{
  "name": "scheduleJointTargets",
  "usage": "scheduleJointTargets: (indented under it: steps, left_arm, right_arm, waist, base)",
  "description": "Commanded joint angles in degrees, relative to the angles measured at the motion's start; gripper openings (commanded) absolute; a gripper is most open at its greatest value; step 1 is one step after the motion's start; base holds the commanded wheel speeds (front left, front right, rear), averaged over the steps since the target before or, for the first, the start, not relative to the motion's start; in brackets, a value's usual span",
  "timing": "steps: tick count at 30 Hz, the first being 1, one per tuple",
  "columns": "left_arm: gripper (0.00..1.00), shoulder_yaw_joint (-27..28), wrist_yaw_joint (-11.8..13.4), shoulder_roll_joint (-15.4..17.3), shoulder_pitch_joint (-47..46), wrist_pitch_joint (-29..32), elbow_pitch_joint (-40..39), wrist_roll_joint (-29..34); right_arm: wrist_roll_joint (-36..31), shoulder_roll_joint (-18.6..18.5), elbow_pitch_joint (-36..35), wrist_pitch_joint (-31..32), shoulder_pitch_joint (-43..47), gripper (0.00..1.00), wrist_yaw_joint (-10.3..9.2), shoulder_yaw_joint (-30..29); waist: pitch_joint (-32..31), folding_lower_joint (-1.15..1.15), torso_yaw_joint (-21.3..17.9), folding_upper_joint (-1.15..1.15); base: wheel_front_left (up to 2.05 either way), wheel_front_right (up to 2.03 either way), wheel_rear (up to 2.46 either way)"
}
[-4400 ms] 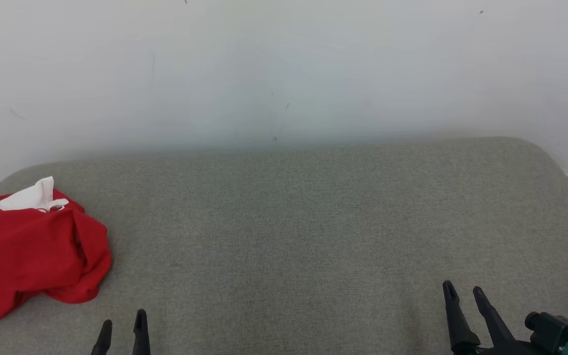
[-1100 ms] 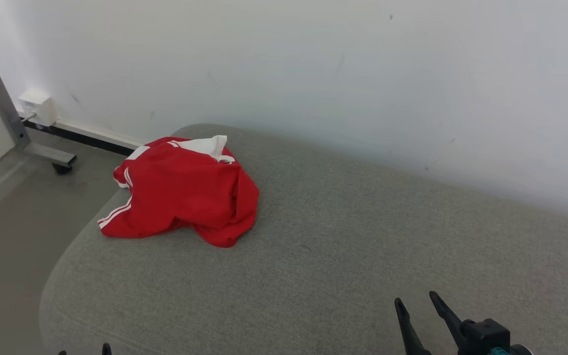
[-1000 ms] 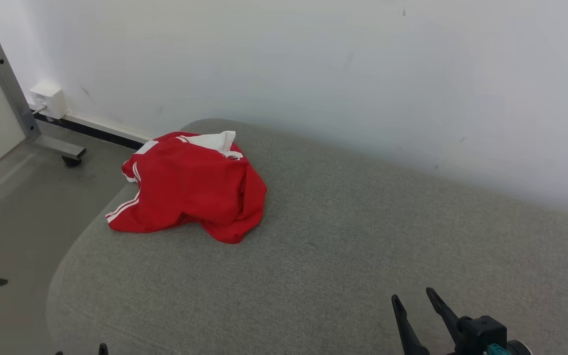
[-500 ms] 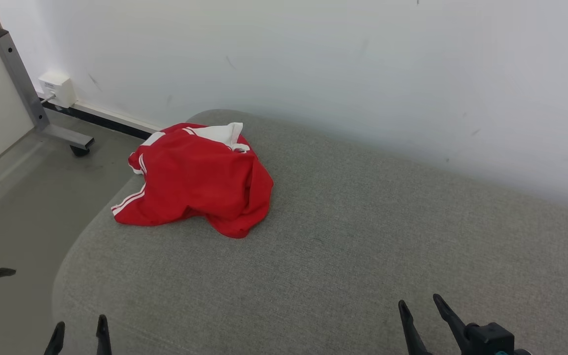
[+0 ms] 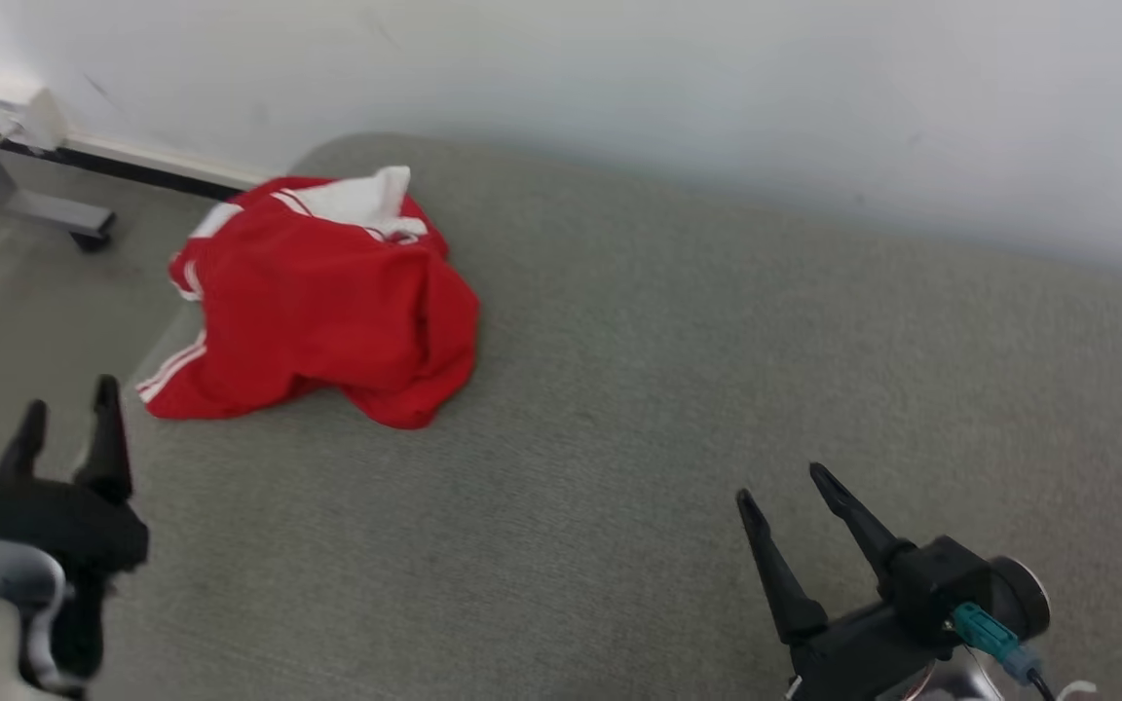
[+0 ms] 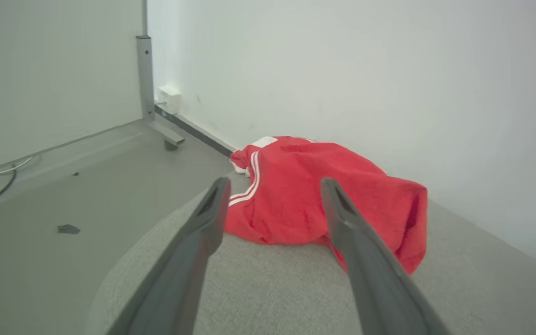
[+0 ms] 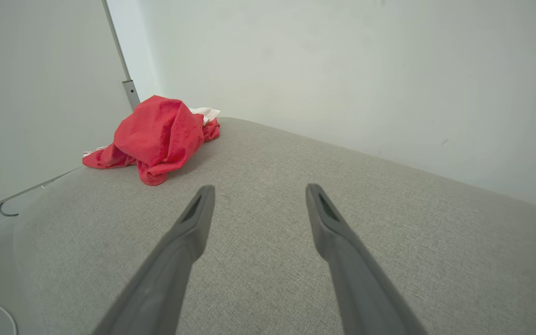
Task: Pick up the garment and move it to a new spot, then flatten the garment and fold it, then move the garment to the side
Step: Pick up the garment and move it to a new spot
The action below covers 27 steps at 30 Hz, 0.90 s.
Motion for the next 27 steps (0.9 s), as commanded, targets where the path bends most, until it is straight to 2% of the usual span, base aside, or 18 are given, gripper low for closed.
scheduleJointTargets:
  steps: [1, 3, 5, 8, 13, 18, 27]
  left_arm:
    - [1.0, 0.71, 0.06, 0.54, -1.67, 0.42, 0.77, -1.04]
    - [1.0, 1.4, -0.61, 1.63, -5.04, 2.56, 3.36, -2.61]
    - [1.0, 4.65, -0.31, 1.15, -8.46, 4.9, 5.04, -7.17]
    - [1.0, 7.86, 0.83, 2.31, -12.5, 10.19, 7.0, -12.1]
    - [1.0, 10.93, 5.43, 4.25, -18.51, 20.41, 6.94, -17.74]
    - [1.0, 11.16, 10.45, 6.12, -20.54, 28.14, 3.39, -18.9]
    - [1.0, 10.74, 17.37, 9.76, -19.55, 31.86, -1.49, -15.67]
  right_arm:
    - [-0.21, -0.35, -0.45, 0.0, -1.25, 1.0, 0.05, 0.49]
    - [0.08, -0.43, -1.06, 0.22, -2.34, 1.0, 0.05, 1.39]
    - [0.18, -0.34, -1.74, 0.16, -3.52, 1.0, 0.05, 2.47]
    - [0.33, -0.48, -2.25, -0.46, -5.21, 1.0, 0.05, 3.65]
    - [0.47, -0.56, -2.07, -0.81, -6.74, 1.0, 0.05, 4.44]
    - [0.71, -0.44, -1.82, -1.48, -6.72, 1.0, 0.05, 3.83]
    - [0.55, 0.89, -1.02, -2.96, -7.8, 1.0, 0.05, 3.68]
  waist:
    - [10.16, 0.0, -9.33, -0.01]
    - [12.1, 0.0, -11.13, -0.01]
    - [14.18, 0.0, -12.95, -0.01]
    - [16.9, 0.0, -15.1, -0.01]
    - [20.31, 0.0, -17.88, -0.01]
    - [22.36, 0.0, -19.68, -0.01]
    - [24.21, 0.0, -22.69, -0.01]
  base:
    - [0.0, 0.0, 0.0]
    - [0.0, 0.0, 0.0]
    - [0.0, 0.0, 0.0]
    - [0.0, 0.0, 0.0]
    - [0.0, 0.0, 0.0]
    - [0.0, 0.0, 0.0]
    - [0.0, 0.0, 0.0]
